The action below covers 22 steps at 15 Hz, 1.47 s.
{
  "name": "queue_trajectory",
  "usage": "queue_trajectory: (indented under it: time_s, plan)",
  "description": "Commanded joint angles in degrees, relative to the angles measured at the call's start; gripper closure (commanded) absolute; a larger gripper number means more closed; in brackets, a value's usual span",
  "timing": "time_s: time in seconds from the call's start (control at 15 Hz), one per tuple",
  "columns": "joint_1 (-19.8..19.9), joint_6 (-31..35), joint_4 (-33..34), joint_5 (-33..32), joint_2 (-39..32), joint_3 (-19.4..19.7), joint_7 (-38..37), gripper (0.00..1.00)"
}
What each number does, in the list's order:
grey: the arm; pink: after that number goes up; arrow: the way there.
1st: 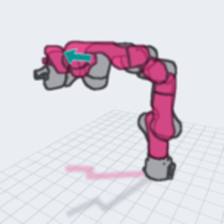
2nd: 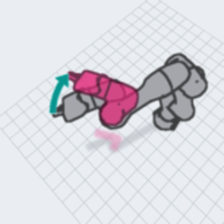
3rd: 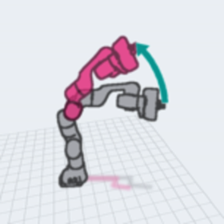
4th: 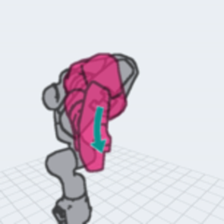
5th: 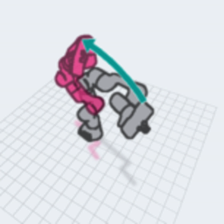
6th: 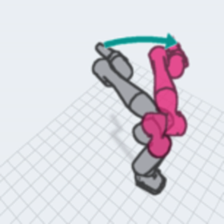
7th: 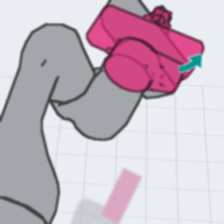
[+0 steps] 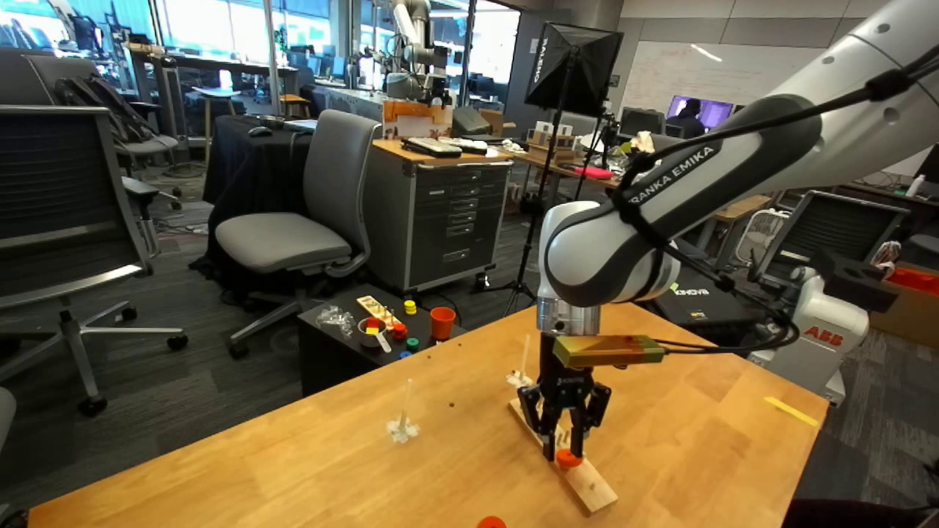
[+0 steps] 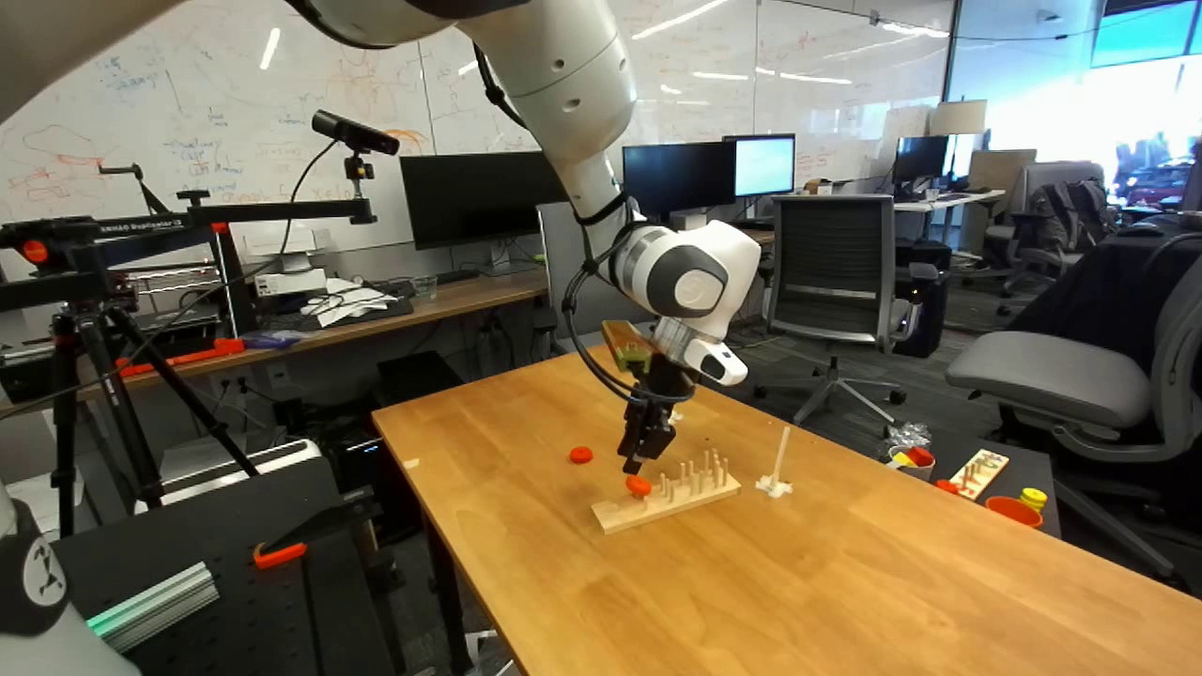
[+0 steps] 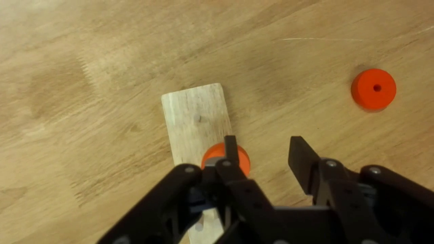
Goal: Pick up the orange ring on the right and place it on the wooden stand
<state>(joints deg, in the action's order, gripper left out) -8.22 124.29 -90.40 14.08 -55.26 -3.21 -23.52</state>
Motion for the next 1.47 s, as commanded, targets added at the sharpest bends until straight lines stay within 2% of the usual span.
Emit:
queue_trajectory:
  time_s: [0.0, 0.8, 1.07, 1.4]
  plan:
    - [0.4, 0.0, -0.3, 1.0, 0.1, -0.5, 1.0, 0.80]
    - [0.9, -0.3, 0.0, 1.2, -1.4, -0.6, 1.2, 0.80]
    - [0.3, 0.7, -1.6, 0.4, 1.9, -0.1, 1.2, 0.80]
    - [-1.9, -0.2, -2.3, -5.4, 8.8, 3.1, 0.2, 0.80]
